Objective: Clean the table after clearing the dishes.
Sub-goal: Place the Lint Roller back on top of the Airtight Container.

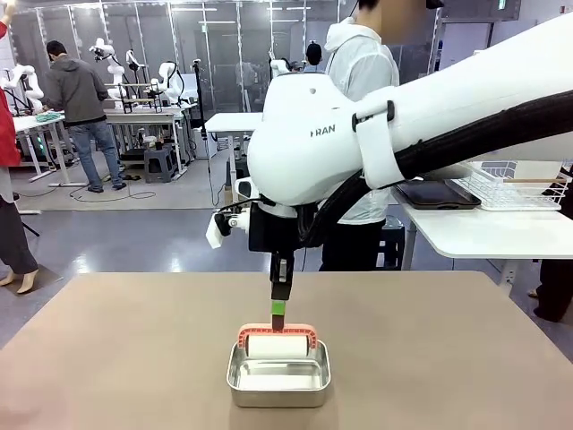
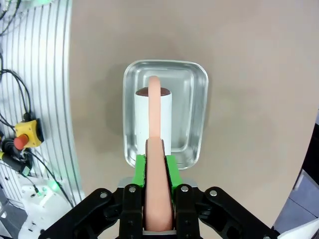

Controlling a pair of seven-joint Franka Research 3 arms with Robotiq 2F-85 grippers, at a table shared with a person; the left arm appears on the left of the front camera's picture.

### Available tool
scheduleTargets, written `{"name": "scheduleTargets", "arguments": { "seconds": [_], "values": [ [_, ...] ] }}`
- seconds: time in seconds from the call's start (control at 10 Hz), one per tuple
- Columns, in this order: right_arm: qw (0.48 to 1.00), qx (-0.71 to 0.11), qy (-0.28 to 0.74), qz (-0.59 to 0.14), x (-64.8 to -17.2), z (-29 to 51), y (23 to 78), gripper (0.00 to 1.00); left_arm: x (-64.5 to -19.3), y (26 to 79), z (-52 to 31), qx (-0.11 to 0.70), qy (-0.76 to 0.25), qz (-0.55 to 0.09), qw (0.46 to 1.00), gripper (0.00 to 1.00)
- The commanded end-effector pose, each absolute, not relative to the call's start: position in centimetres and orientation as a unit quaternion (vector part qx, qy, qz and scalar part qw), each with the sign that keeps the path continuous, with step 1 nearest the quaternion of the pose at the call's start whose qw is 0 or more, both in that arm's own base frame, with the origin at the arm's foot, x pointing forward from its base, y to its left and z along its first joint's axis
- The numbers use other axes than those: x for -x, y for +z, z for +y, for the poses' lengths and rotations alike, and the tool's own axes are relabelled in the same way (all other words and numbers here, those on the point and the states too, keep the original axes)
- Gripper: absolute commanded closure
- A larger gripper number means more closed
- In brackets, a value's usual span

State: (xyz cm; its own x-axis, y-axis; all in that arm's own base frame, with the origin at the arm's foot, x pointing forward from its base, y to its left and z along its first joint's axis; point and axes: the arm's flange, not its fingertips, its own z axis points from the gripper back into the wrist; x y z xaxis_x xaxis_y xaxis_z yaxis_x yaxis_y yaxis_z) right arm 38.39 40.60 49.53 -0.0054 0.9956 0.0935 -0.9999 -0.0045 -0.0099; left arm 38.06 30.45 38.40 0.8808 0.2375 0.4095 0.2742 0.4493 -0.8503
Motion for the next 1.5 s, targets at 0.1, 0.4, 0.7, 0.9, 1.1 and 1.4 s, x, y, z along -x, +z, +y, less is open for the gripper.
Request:
{"name": "scheduleTargets", "arguments": {
  "seconds": [0.1,0.4,0.7,0.9,1.1,1.4],
  "values": [
    [0.709,-0.041,0.704,-0.037,-37.6,40.6,50.1,0.79,-37.8,38.6,30.6,0.522,-0.016,-0.248,0.816,0.0],
    [0.709,-0.041,0.704,-0.037,-37.6,40.6,50.1,0.79,-37.8,38.6,30.6,0.522,-0.016,-0.248,0.816,0.0],
    [0.693,-0.032,0.719,-0.033,-40.6,41.6,47.3,0.79,-37.8,38.6,30.6,0.522,-0.016,-0.248,0.816,0.0],
    [0.696,-0.036,0.717,-0.022,-42.5,42.1,45.9,0.79,-37.8,38.6,30.6,0.522,-0.016,-0.248,0.816,0.0],
    [0.697,-0.036,0.716,-0.013,-43.9,42.3,44.6,0.79,-37.8,38.6,30.6,0.522,-0.016,-0.248,0.816,0.0],
    [0.697,-0.056,0.715,-0.01,-45.4,42.2,42.6,0.79,-37.8,38.6,30.6,0.522,-0.016,-0.248,0.816,0.0]
  ]
}}
